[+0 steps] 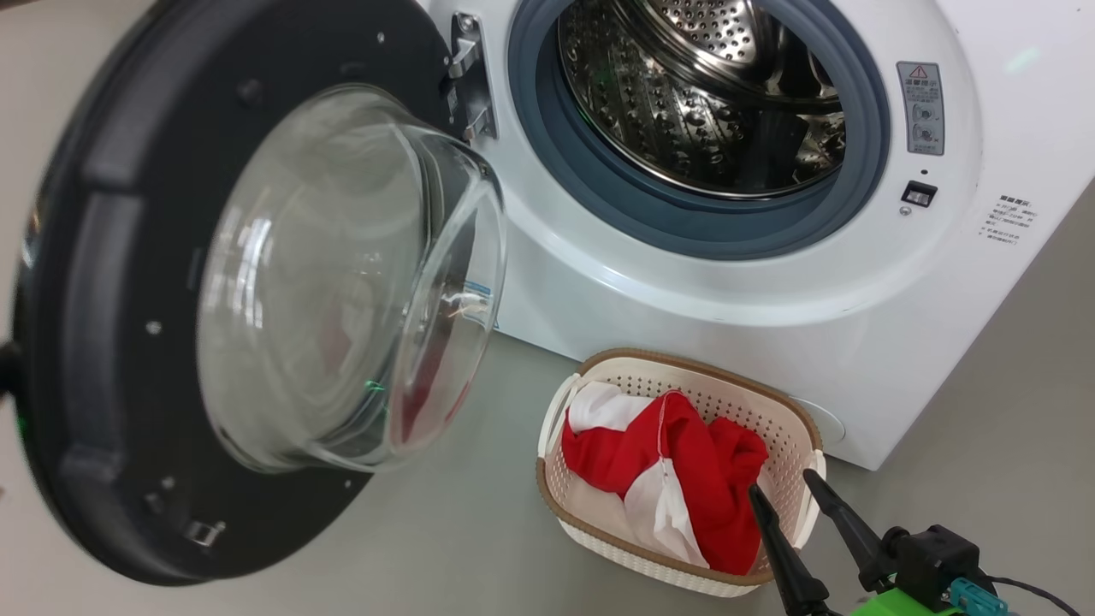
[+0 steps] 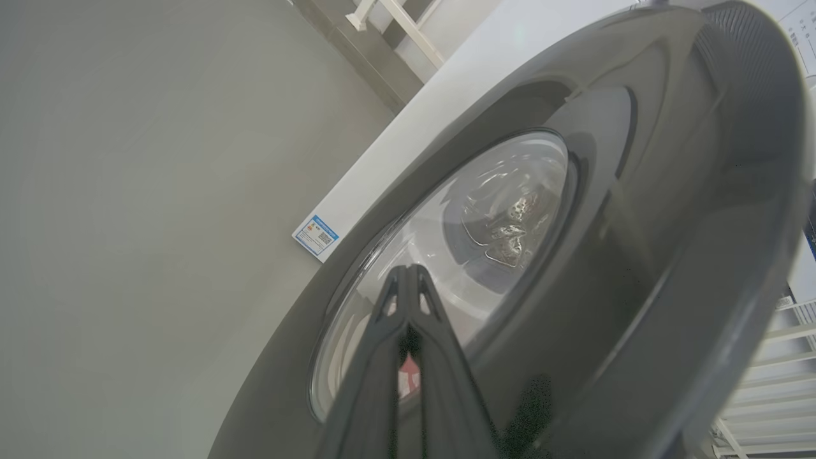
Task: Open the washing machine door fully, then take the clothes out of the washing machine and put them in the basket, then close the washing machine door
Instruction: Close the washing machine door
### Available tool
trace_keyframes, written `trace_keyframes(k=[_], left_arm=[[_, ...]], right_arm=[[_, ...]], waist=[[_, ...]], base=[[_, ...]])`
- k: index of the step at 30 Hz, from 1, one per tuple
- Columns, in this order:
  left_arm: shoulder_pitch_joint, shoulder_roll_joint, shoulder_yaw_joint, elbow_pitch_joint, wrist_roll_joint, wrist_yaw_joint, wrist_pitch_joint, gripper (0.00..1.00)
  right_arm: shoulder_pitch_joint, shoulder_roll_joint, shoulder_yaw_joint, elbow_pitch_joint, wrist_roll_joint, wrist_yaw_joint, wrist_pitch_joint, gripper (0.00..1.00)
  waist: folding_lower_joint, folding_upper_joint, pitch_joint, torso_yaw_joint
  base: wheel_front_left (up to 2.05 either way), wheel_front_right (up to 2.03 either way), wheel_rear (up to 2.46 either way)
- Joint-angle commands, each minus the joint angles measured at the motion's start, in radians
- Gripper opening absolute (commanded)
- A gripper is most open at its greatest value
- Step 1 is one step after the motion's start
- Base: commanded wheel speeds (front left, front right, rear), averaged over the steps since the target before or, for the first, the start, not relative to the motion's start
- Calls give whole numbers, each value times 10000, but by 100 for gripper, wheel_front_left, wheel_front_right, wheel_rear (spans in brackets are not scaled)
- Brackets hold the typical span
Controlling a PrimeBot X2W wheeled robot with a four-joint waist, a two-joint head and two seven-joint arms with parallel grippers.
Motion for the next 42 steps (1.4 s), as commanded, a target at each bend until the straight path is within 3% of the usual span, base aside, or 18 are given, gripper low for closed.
trace_keyframes(k=[1,14,24,42], left_arm=[[17,515,259,-422,-136,-67,91,0],[1307,832,-477,-3218,-1591,-67,212,0],[1483,636,-1257,-4873,-1699,-67,-371,0],[832,454,-2875,-5836,-1550,-67,-1695,0]], right_arm=[[6,-40,175,-216,-113,75,-65,100],[112,97,72,-259,-112,75,-65,100],[57,149,-36,-301,-142,75,-65,100],[-51,219,-139,-334,-157,75,-65,100]], waist=[[0,0,-40,-13],[0,0,-252,-419],[0,0,-194,-1033],[0,0,37,-2107]], base=[[0,0,0],[0,0,0],[0,0,0],[0,0,0]])
